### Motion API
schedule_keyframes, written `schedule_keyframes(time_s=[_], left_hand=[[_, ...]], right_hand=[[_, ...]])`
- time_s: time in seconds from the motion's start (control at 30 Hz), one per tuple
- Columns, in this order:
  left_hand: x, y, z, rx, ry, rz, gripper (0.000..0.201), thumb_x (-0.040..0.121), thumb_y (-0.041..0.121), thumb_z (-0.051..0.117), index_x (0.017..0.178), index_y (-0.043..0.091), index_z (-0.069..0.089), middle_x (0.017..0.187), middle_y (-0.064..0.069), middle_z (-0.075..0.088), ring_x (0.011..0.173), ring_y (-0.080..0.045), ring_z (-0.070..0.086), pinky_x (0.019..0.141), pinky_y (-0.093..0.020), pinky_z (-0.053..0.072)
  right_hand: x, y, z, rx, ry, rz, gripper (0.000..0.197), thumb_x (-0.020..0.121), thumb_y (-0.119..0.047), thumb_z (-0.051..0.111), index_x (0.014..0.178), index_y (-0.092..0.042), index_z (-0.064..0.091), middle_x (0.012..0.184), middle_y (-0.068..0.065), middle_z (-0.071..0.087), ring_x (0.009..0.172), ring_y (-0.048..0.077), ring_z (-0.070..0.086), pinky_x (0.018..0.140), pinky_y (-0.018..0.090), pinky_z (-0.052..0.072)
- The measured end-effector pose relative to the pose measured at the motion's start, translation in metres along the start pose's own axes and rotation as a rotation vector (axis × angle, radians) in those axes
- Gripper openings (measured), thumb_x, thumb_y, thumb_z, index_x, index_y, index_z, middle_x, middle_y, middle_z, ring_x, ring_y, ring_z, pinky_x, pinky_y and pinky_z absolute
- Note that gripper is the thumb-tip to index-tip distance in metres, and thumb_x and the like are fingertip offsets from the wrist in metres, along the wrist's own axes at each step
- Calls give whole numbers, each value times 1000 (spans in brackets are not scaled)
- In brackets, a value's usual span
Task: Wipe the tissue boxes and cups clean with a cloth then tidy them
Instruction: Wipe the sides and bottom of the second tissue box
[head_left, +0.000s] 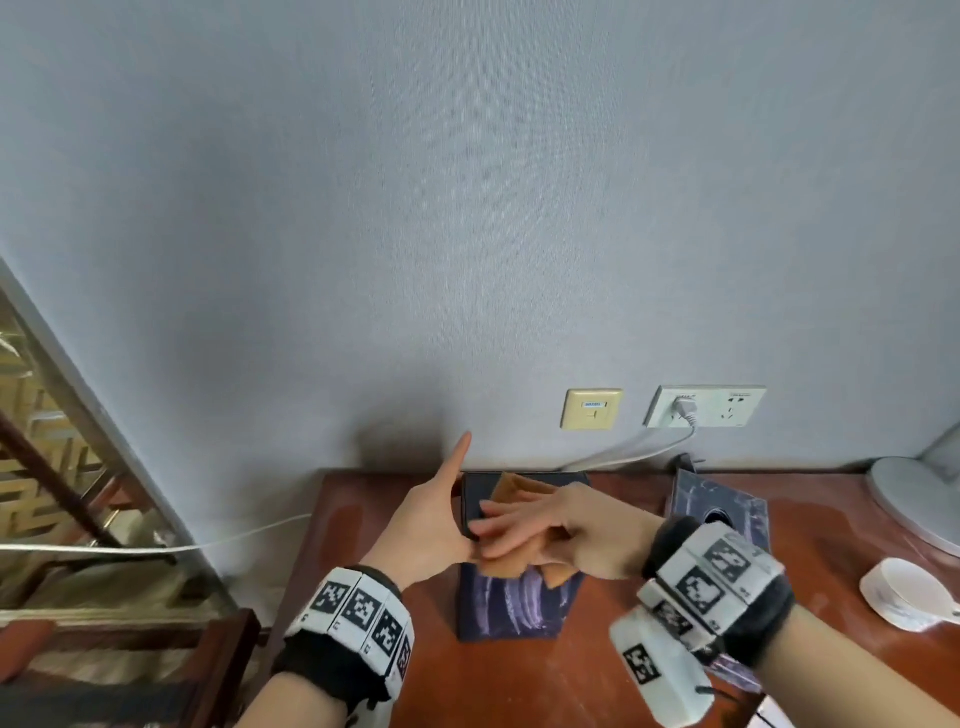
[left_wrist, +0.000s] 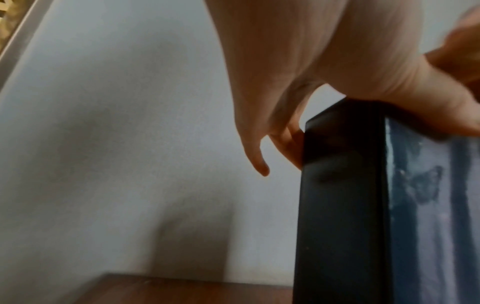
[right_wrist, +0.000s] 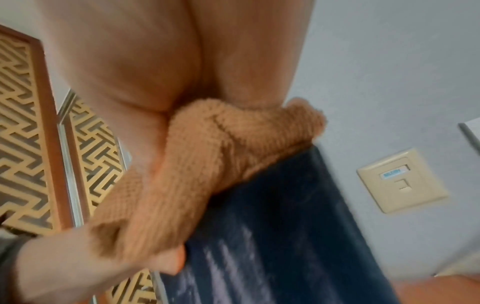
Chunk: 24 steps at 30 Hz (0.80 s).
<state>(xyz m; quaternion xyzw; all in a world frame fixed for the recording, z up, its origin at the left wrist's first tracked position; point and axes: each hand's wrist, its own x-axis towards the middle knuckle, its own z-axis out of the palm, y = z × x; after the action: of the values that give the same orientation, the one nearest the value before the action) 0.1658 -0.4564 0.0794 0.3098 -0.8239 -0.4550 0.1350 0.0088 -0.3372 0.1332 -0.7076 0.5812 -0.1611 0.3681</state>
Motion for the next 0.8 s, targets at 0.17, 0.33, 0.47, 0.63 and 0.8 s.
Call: schedule_keyframes(time_s=[0.17,0.33,0.47,0.63,0.8], left_hand=[[1,14,-6,314,-58,13,110,59,53,82,148,33,20,140,8,34,130,-14,36,113,-32,27],[14,50,14,719,-165,185,101,65,69,67,146,29,23,145,6,24,137,-15,22,116,-50,-2],[28,63,41,684,-177,231,95,70,63,67,146,27,23,139,3,38,130,-18,35,116,-45,10],[28,48,37,456,-25,272,89,60,59,77,138,37,42,130,13,54,118,-10,49,105,-32,34],[8,20,6,121,139,234,85,50,43,90,122,55,48,117,20,61,110,4,55,96,-14,42]], right_hand=[[-50,25,-28,368,316,259,40,90,9,46,120,-13,62,108,-16,69,95,-10,60,67,18,53],[-63,54,-27,467,688,334,36,92,8,44,113,-16,60,90,-14,74,74,-1,64,61,17,51],[-50,55,-8,382,598,357,37,92,4,47,124,-10,58,92,-8,71,78,-4,65,67,18,56],[-52,54,-6,457,589,387,39,93,9,41,126,-9,51,43,-27,55,42,-13,52,38,3,37],[-62,87,8,447,621,469,39,92,7,43,124,-12,55,87,0,73,57,-6,59,48,4,43]])
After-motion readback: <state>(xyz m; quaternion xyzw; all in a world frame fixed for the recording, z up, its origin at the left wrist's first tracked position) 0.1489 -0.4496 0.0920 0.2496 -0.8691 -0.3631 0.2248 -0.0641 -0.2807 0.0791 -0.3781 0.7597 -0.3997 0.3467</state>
